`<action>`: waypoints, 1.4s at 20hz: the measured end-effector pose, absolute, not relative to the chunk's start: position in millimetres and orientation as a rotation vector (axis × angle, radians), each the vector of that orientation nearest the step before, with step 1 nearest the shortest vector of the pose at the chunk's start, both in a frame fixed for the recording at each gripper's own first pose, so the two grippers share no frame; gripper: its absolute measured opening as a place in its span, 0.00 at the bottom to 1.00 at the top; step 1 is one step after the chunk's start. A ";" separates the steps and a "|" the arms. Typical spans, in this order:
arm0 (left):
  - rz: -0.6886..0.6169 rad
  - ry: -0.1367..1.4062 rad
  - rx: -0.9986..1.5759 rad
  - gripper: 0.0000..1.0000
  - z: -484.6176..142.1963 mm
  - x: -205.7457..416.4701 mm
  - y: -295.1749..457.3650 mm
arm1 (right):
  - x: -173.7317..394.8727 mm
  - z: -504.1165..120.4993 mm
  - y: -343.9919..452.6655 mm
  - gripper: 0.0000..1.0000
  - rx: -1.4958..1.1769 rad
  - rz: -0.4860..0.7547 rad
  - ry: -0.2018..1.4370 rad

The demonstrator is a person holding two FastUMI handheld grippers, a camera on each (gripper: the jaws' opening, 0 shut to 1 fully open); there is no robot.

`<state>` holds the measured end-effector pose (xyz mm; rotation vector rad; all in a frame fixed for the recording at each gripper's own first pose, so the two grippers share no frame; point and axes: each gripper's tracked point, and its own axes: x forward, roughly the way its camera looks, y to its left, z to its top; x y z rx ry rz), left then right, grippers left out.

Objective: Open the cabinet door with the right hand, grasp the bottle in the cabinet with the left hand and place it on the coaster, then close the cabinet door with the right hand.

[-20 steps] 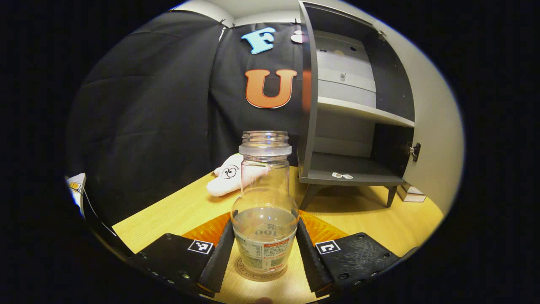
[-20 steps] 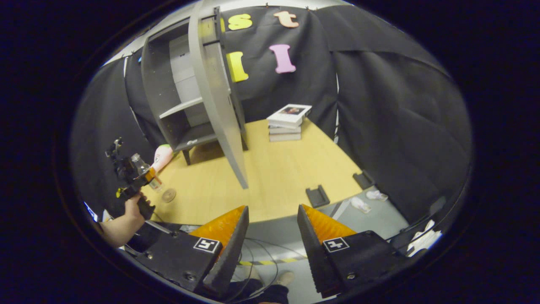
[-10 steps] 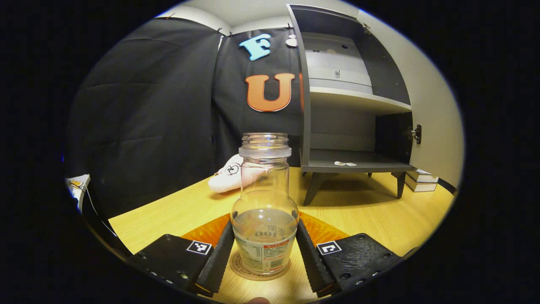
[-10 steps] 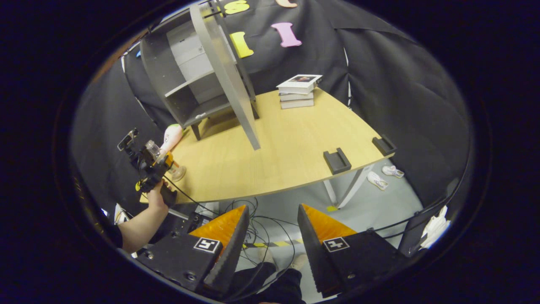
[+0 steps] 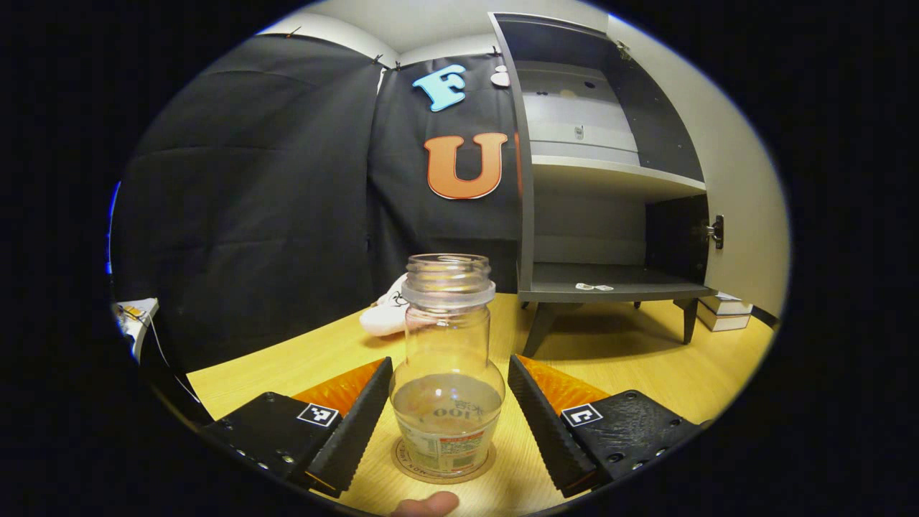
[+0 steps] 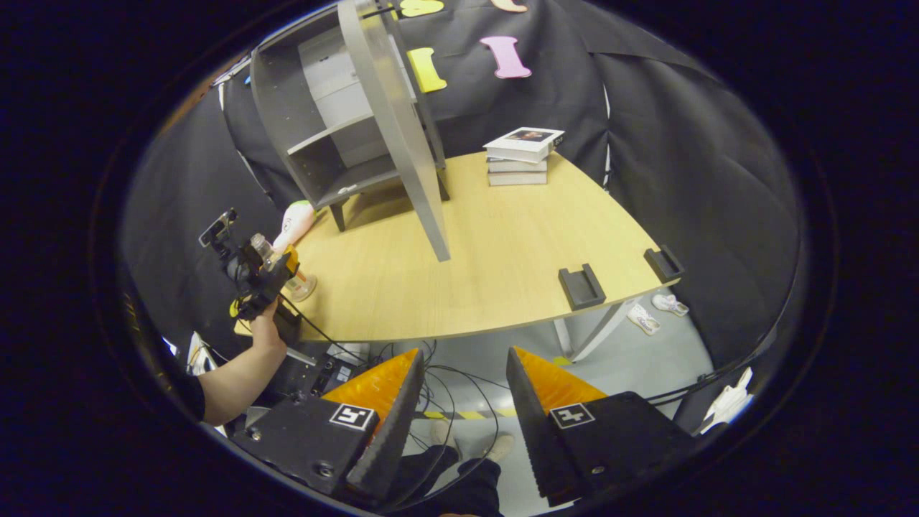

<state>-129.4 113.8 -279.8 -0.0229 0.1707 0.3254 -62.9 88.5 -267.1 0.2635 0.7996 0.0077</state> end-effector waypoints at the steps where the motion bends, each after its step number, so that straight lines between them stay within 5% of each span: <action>1: 0.323 0.163 -0.025 0.97 -277.8 -130.3 112.7 | -60.6 -265.5 88.3 0.75 0.258 0.008 0.800; 10: 0.294 0.099 -0.001 0.96 -233.2 -139.3 116.6 | -22.9 -235.0 94.5 0.75 0.208 0.026 0.761; 13: 0.186 0.065 -0.039 0.95 -198.5 -139.2 98.4 | 3.8 -206.4 97.7 0.76 0.183 0.031 0.685; 25: -0.048 -0.179 -0.048 0.95 29.1 -150.1 32.4 | 25.8 -81.2 53.4 0.77 0.097 -0.117 0.385; 26: -0.071 -0.186 -0.072 0.95 41.9 -148.7 15.6 | 27.3 -83.7 43.6 0.80 0.106 -0.100 0.383; 27: -0.108 -0.168 -0.091 0.95 47.0 -147.2 -5.4 | 29.7 -77.9 33.7 1.00 0.110 -0.087 0.371; 28: -0.105 -0.150 -0.104 0.95 52.2 -147.2 -16.2 | 39.1 -70.8 21.4 1.00 0.113 -0.071 0.347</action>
